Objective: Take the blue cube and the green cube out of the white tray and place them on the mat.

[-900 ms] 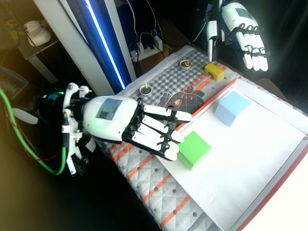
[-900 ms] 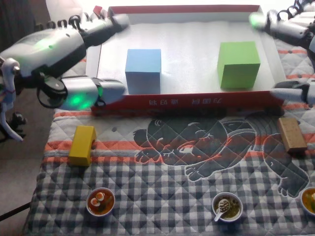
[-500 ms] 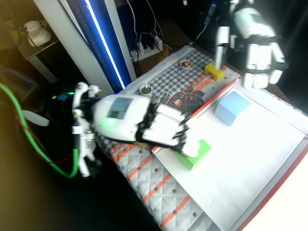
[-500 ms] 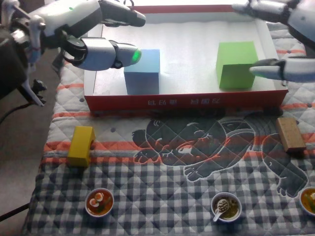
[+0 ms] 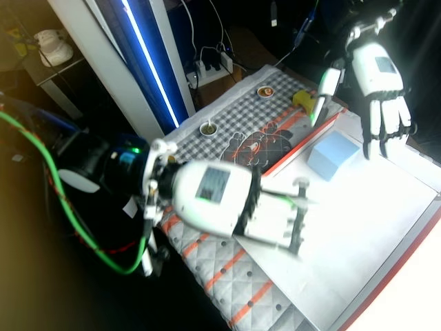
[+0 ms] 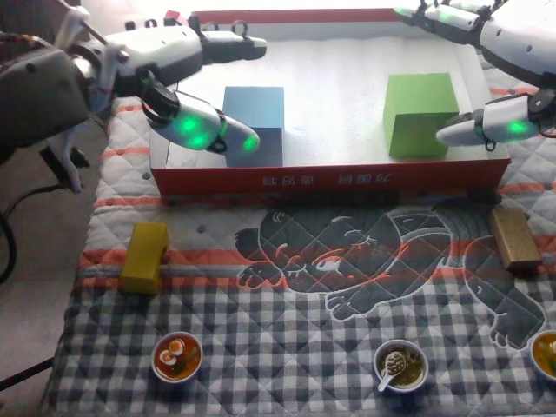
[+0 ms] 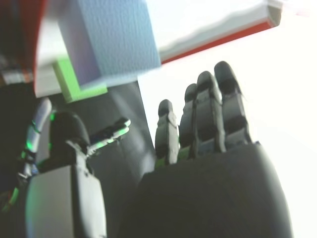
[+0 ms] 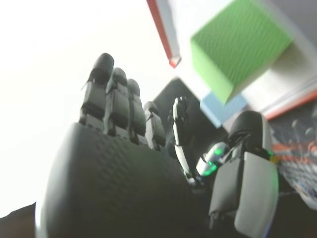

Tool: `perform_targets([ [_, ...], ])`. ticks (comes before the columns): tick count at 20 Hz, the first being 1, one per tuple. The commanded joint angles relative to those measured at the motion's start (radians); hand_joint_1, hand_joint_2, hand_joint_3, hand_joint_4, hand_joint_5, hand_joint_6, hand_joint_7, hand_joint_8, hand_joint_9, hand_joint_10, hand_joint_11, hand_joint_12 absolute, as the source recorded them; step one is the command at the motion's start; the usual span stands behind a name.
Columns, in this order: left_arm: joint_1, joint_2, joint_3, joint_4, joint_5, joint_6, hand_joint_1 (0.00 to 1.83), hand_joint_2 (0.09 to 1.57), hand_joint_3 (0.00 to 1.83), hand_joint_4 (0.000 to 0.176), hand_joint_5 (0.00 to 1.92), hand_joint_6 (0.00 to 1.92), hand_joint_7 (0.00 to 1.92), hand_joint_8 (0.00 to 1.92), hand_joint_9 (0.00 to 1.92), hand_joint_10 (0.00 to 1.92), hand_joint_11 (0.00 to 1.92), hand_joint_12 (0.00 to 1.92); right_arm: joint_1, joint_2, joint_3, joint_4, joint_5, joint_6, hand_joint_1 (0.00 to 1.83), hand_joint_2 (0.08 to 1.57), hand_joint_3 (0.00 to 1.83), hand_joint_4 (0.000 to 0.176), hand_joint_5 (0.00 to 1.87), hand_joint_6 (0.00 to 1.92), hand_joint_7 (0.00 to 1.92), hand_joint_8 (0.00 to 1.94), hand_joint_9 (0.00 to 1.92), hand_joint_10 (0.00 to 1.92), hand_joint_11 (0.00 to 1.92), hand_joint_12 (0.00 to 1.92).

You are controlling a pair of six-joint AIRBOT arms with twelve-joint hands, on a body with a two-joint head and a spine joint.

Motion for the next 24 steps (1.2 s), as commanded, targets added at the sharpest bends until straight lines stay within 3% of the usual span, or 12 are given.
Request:
perform_targets([
  [1, -0.015, -0.004, 0.006, -0.002, -0.092, 0.003, 0.59, 0.99, 0.0, 0.176, 0.12, 0.0, 0.14, 0.0, 0.2, 0.0, 0.0, 0.58, 0.02, -0.005, 0.005, 0.001, 0.102, -0.003, 0.59, 0.92, 0.0, 0.145, 0.0, 0.0, 0.2, 0.0, 0.25, 0.0, 0.0, 0.78],
  [6, -0.023, -0.041, 0.054, -0.015, -0.057, 0.003, 0.6, 1.02, 0.0, 0.176, 0.14, 0.01, 0.15, 0.01, 0.21, 0.01, 0.03, 0.49, 0.026, -0.036, 0.041, 0.001, 0.059, -0.003, 0.59, 0.9, 0.0, 0.118, 0.03, 0.01, 0.18, 0.0, 0.21, 0.0, 0.0, 0.68],
  [8, -0.027, -0.056, 0.076, -0.019, -0.036, 0.003, 0.71, 1.02, 0.0, 0.176, 0.16, 0.0, 0.17, 0.0, 0.25, 0.0, 0.05, 0.56, 0.029, -0.047, 0.055, 0.002, 0.038, -0.003, 0.59, 0.9, 0.0, 0.127, 0.04, 0.0, 0.19, 0.0, 0.24, 0.0, 0.0, 0.74],
  [11, -0.031, -0.079, 0.109, -0.032, -0.014, 0.003, 0.81, 1.03, 0.0, 0.176, 0.2, 0.01, 0.22, 0.01, 0.31, 0.01, 0.05, 0.61, 0.03, -0.057, 0.069, 0.002, 0.019, -0.003, 0.57, 0.93, 0.0, 0.095, 0.06, 0.0, 0.24, 0.0, 0.28, 0.0, 0.0, 0.86],
  [16, -0.032, -0.091, 0.134, -0.033, 0.018, 0.003, 0.8, 1.05, 0.0, 0.176, 0.19, 0.01, 0.23, 0.01, 0.33, 0.01, 0.01, 0.66, 0.031, -0.059, 0.072, 0.002, 0.014, -0.003, 0.6, 0.93, 0.0, 0.152, 0.09, 0.0, 0.28, 0.0, 0.26, 0.0, 0.0, 0.78],
  [18, -0.035, -0.105, 0.152, -0.046, 0.026, 0.003, 0.89, 1.06, 0.0, 0.176, 0.29, 0.01, 0.33, 0.01, 0.39, 0.01, 0.03, 0.68, 0.031, -0.061, 0.074, 0.003, 0.013, -0.003, 0.59, 0.95, 0.0, 0.117, 0.18, 0.0, 0.38, 0.0, 0.41, 0.02, 0.0, 1.0],
  [19, -0.038, -0.112, 0.161, -0.059, 0.027, 0.003, 0.98, 1.08, 0.0, 0.173, 0.38, 0.01, 0.51, 0.02, 0.57, 0.04, 0.12, 0.7, 0.031, -0.063, 0.076, 0.006, 0.013, -0.003, 0.59, 0.97, 0.0, 0.044, 0.42, 0.02, 0.64, 0.03, 0.55, 0.03, 0.0, 1.09],
  [20, -0.041, -0.116, 0.164, -0.067, 0.027, 0.003, 1.05, 1.07, 0.0, 0.161, 0.5, 0.0, 0.7, 0.03, 0.71, 0.07, 0.2, 0.8, 0.031, -0.065, 0.077, 0.007, 0.013, -0.003, 0.62, 0.98, 0.0, 0.0, 0.65, 0.02, 0.88, 0.04, 0.72, 0.06, 0.0, 1.2],
  [21, -0.044, -0.117, 0.162, -0.077, 0.021, 0.003, 1.28, 1.15, 0.0, 0.105, 0.67, 0.01, 0.89, 0.86, 0.81, 0.14, 0.2, 1.2, 0.033, -0.066, 0.077, 0.007, 0.014, -0.003, 0.73, 1.05, 0.01, 0.0, 0.98, 0.05, 1.15, 0.06, 0.95, 0.16, 0.04, 1.45],
  [22, -0.045, -0.114, 0.156, -0.092, 0.005, 0.004, 1.31, 1.17, 0.0, 0.075, 0.75, 0.01, 0.85, 1.15, 0.67, 0.66, 0.19, 1.39, 0.036, -0.066, 0.077, 0.007, 0.015, -0.003, 0.98, 1.06, 0.0, 0.126, 1.07, 0.64, 1.28, 0.04, 1.09, 0.24, 0.2, 1.55],
  [23, -0.044, -0.11, 0.147, -0.099, -0.021, 0.004, 1.26, 1.16, 0.03, 0.0, 0.79, 0.81, 0.92, 1.26, 0.63, 0.88, 0.21, 1.51, 0.041, -0.065, 0.078, 0.007, 0.016, -0.003, 1.05, 1.09, 0.0, 0.065, 1.04, 0.85, 1.39, 0.05, 1.23, 0.59, 0.7, 1.6],
  [24, -0.045, -0.106, 0.137, -0.101, -0.046, 0.002, 1.24, 1.18, 0.0, 0.0, 0.8, 0.98, 0.92, 1.3, 0.64, 0.95, 0.21, 1.48, 0.048, -0.064, 0.08, 0.007, 0.019, -0.003, 1.07, 1.1, 0.0, 0.034, 1.01, 0.93, 1.41, 0.05, 1.23, 0.79, 0.93, 1.53],
])
